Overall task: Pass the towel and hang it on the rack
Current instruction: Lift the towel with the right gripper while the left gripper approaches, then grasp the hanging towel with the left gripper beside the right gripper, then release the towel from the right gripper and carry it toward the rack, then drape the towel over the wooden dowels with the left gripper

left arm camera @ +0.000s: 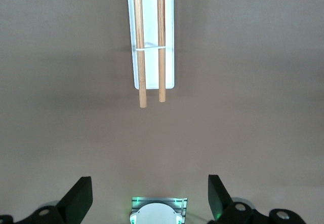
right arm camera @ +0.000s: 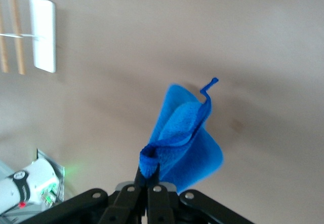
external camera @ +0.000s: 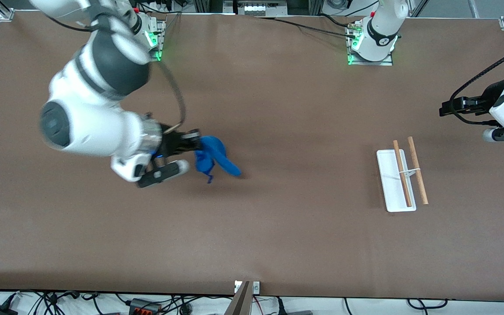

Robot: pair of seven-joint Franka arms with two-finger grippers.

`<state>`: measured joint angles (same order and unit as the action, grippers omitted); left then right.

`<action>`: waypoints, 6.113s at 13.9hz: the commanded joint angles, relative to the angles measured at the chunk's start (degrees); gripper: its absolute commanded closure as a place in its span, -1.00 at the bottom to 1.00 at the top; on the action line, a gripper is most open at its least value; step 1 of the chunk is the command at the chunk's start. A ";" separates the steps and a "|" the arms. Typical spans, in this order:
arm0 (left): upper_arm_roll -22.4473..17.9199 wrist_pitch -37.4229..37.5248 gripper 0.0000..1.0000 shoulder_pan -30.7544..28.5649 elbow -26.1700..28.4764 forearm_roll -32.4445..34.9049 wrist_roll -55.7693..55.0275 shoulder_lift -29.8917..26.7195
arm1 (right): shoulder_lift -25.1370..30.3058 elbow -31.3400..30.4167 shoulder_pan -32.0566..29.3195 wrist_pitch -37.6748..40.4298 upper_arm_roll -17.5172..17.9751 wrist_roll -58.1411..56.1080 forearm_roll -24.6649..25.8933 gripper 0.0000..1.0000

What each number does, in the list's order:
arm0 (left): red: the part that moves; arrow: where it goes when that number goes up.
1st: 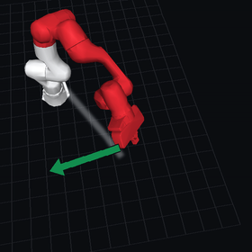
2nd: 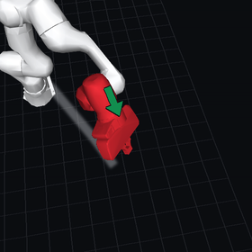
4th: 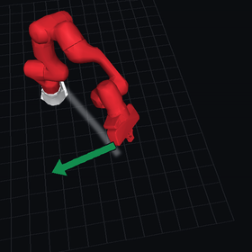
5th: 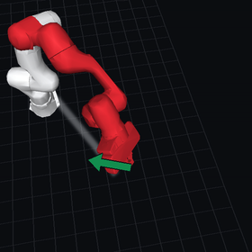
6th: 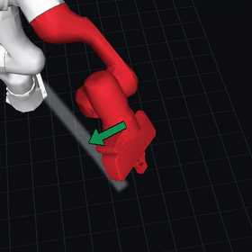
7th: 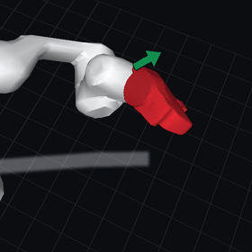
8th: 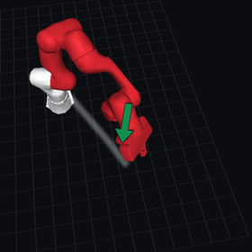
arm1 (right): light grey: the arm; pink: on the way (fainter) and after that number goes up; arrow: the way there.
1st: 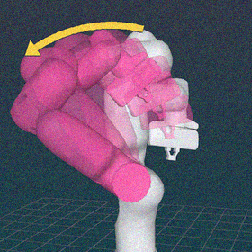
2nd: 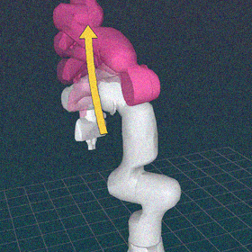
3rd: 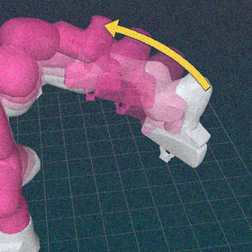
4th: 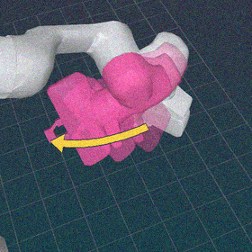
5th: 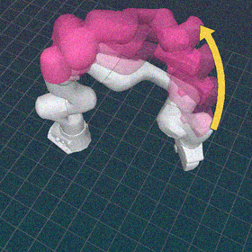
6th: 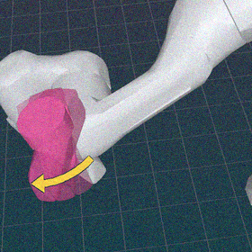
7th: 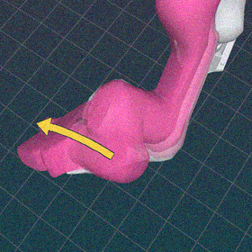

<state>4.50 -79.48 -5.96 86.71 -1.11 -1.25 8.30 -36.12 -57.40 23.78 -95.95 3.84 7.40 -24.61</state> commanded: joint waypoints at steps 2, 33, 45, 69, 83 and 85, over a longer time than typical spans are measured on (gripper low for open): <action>0.24 1.87 -1.00 -0.28 -0.93 -1.08 1.60 3.11 | -0.27 1.32 7.58 -11.95 -0.94 -1.43 1.15 1.00; 27.23 -49.63 -0.98 0.42 26.14 -47.83 61.18 12.27 | -1.85 0.53 18.84 -38.61 -0.77 0.24 1.15 1.00; 28.72 -52.00 0.07 0.51 19.99 -49.69 65.94 17.71 | -1.94 -0.08 18.84 -38.70 -0.85 -0.11 1.15 1.00; 26.00 -24.34 0.99 -12.85 11.29 -16.75 42.94 14.12 | -0.98 -3.25 15.43 -31.71 -2.60 -0.37 6.42 -1.00; 23.36 -17.64 0.99 -20.48 0.40 9.54 34.46 21.13 | 1.40 -7.73 11.64 1.82 -33.36 -1.34 12.49 -1.00; 23.10 -17.64 0.99 -21.11 -1.98 10.51 36.84 23.68 | 1.75 -7.64 11.55 2.00 -36.96 -1.25 12.05 -1.00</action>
<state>27.25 -98.83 -26.47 89.38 7.45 32.65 27.93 -36.06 -64.26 35.20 -94.91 -30.78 6.18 -12.97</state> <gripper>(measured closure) 0.974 0.000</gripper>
